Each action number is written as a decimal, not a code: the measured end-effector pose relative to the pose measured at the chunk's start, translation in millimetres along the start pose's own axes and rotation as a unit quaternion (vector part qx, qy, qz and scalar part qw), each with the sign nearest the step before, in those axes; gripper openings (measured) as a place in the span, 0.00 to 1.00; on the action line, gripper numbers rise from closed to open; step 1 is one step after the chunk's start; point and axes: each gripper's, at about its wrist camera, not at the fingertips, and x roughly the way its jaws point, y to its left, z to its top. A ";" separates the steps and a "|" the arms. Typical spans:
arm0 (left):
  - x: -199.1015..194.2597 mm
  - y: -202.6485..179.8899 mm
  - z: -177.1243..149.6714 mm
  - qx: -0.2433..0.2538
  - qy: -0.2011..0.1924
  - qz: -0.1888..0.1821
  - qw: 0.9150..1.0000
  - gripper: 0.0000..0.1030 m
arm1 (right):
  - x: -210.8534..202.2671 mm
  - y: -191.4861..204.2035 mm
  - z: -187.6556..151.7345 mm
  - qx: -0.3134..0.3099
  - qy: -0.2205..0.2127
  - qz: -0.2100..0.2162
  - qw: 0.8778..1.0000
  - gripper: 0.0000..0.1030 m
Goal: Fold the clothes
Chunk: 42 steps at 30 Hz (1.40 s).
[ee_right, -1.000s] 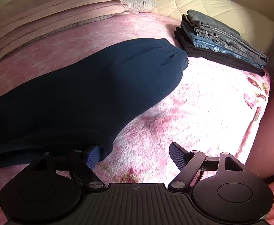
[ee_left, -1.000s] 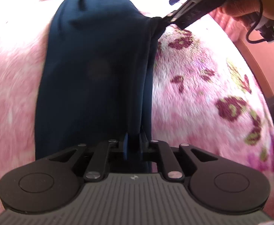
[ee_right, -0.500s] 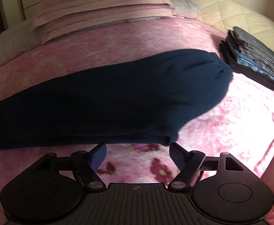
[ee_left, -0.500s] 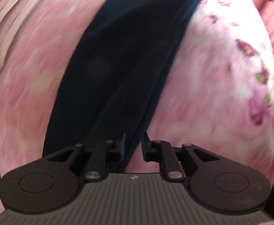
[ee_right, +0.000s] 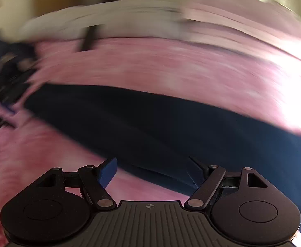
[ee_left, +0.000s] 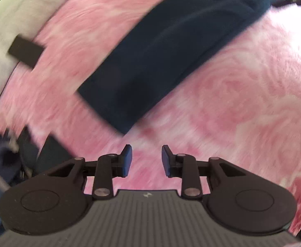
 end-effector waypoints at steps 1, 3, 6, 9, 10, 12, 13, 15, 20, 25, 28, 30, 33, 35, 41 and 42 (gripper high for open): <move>-4.7 5.7 -5.7 -0.004 -0.009 0.000 1.000 0.27 | 8.5 22.6 8.0 -0.027 0.002 0.015 1.000 0.74; -11.7 14.6 -13.8 -0.009 -0.026 0.000 1.000 0.28 | 25.6 63.4 23.0 -0.075 0.001 0.041 0.996 0.74; -12.9 32.7 -16.8 -0.020 -0.052 -0.006 0.998 0.29 | 51.6 118.6 44.1 -0.140 0.001 0.071 0.988 0.74; -6.0 53.0 -5.5 -0.037 -0.079 -0.015 0.996 0.29 | 73.8 151.2 59.7 -0.175 0.006 0.083 0.981 0.69; -3.1 60.9 -0.9 -0.045 -0.087 -0.020 0.995 0.29 | 81.0 159.6 64.7 -0.184 0.009 0.085 0.979 0.67; 5.2 79.9 11.0 -0.069 -0.097 -0.036 0.992 0.29 | 90.7 167.9 66.9 -0.196 0.015 0.081 0.977 0.65; 10.4 89.4 17.4 -0.081 -0.100 -0.045 0.991 0.29 | 95.2 170.4 68.0 -0.201 0.020 0.080 0.976 0.65; 25.4 107.4 32.2 -0.104 -0.099 -0.061 0.988 0.29 | 101.7 171.7 66.6 -0.202 0.033 0.080 0.976 0.64; 68.7 130.8 54.9 -0.128 -0.066 -0.107 0.984 0.29 | 101.8 164.7 61.8 -0.185 0.055 0.069 0.979 0.64; 65.2 133.6 56.0 -0.109 -0.088 -0.095 0.986 0.14 | 94.3 153.1 59.3 -0.148 0.068 0.059 0.985 0.64; 69.2 134.2 58.6 -0.093 -0.100 -0.082 0.987 0.14 | 94.0 150.4 59.6 -0.136 0.070 0.061 0.986 0.64; 74.3 134.4 59.0 -0.090 -0.092 -0.085 0.988 0.14 | 97.4 153.7 61.2 -0.146 0.069 0.064 0.985 0.64; 77.8 136.8 58.5 -0.096 -0.079 -0.087 0.988 0.20 | 104.1 161.6 65.0 -0.170 0.066 0.068 0.981 0.64; 70.4 140.3 56.7 -0.107 -0.081 -0.069 0.989 0.29 | 109.7 171.1 67.7 -0.199 0.059 0.065 0.976 0.64; 21.1 146.8 35.4 -0.152 -0.114 -0.028 0.981 0.26 | 127.5 209.5 70.2 -0.321 0.034 0.052 0.945 0.55; 15.3 144.3 30.2 -0.152 -0.114 -0.025 0.981 0.27 | 131.3 215.7 69.6 -0.337 0.033 0.055 0.939 0.51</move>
